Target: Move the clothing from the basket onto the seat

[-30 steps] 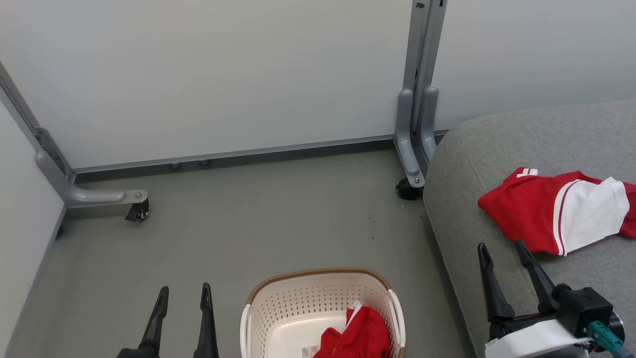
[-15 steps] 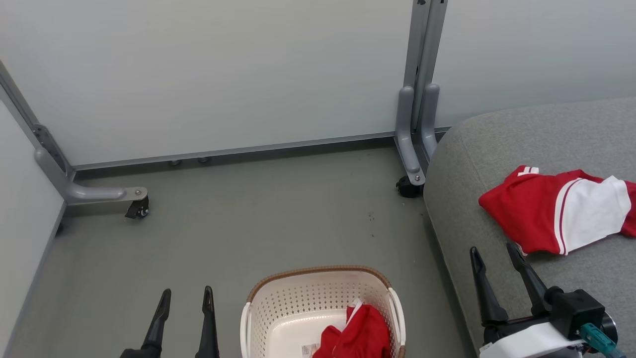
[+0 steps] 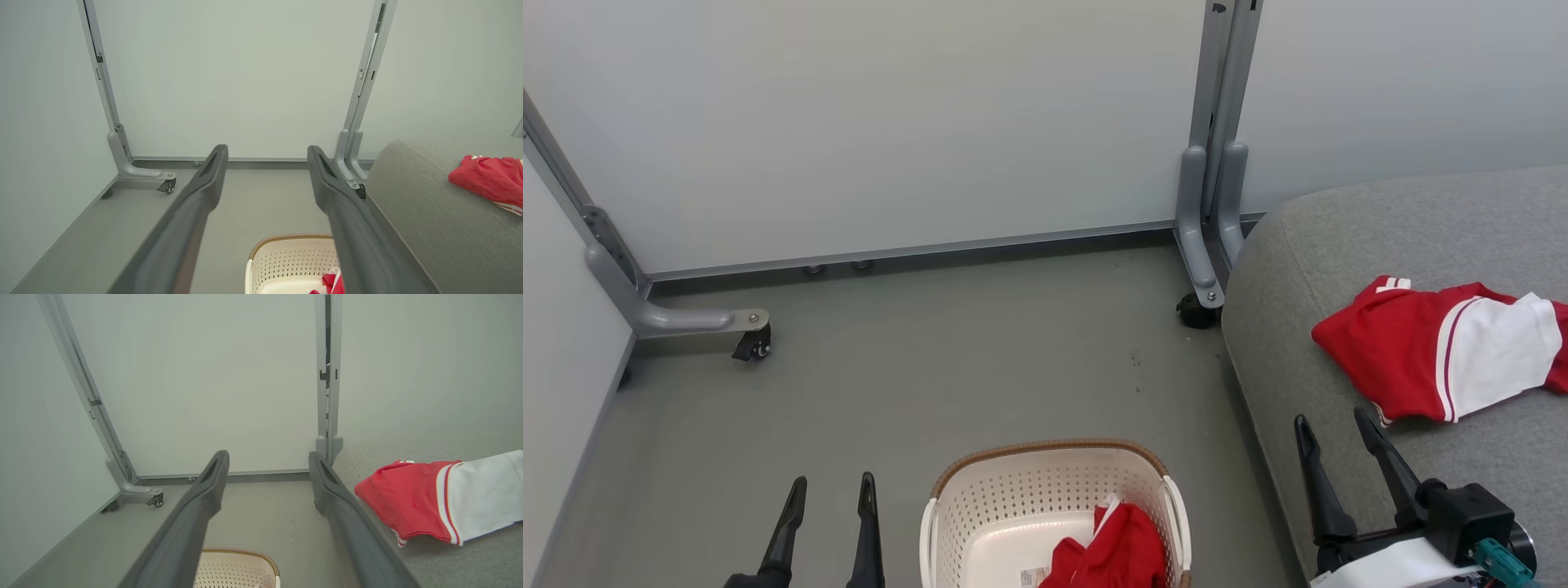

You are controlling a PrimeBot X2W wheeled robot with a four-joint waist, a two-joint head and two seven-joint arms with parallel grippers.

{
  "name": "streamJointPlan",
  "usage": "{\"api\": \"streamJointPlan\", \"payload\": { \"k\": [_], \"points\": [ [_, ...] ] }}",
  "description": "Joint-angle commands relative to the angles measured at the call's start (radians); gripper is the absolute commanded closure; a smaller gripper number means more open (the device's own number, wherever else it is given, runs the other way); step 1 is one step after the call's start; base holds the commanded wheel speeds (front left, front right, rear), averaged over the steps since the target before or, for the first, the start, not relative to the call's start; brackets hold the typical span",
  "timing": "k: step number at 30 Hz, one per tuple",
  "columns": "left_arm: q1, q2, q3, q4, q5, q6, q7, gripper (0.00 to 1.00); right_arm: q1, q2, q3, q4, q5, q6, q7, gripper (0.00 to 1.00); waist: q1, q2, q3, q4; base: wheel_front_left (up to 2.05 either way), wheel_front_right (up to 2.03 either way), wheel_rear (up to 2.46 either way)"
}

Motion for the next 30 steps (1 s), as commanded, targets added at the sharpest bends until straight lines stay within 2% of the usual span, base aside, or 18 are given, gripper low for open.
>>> {"api": "streamJointPlan", "payload": {
  "k": [1,19,25,30],
  "points": [
    [0.005,0.001,-0.002,0.003,0.003,0.0,0.0,0.0,0.012,0.003,0.002,0.002,0.004,-0.001,-0.003,0.0,0.0001,0.0,-0.001,-0.001,0.0,0.0,0.0],
    [0.025,0.001,-0.018,0.011,-0.003,-0.005,0.0,0.0,0.024,-0.008,0.01,-0.002,-0.009,-0.001,-0.003,0.0,0.0001,0.0,0.019,-0.004,0.0,0.0,0.0],
    [0.006,0.001,-0.029,0.016,-0.007,-0.011,0.0,0.0,0.01,-0.009,0.002,-0.006,-0.023,-0.001,-0.003,0.0,0.0001,0.0,0.066,-0.003,0.0,0.0,0.0],
    [-0.039,0.001,-0.042,0.025,-0.011,-0.023,0.0,0.0,-0.016,-0.018,-0.014,-0.018,-0.029,-0.001,-0.003,0.0,0.0001,0.0,0.146,0.002,0.0,0.0,0.0]
  ]
}}
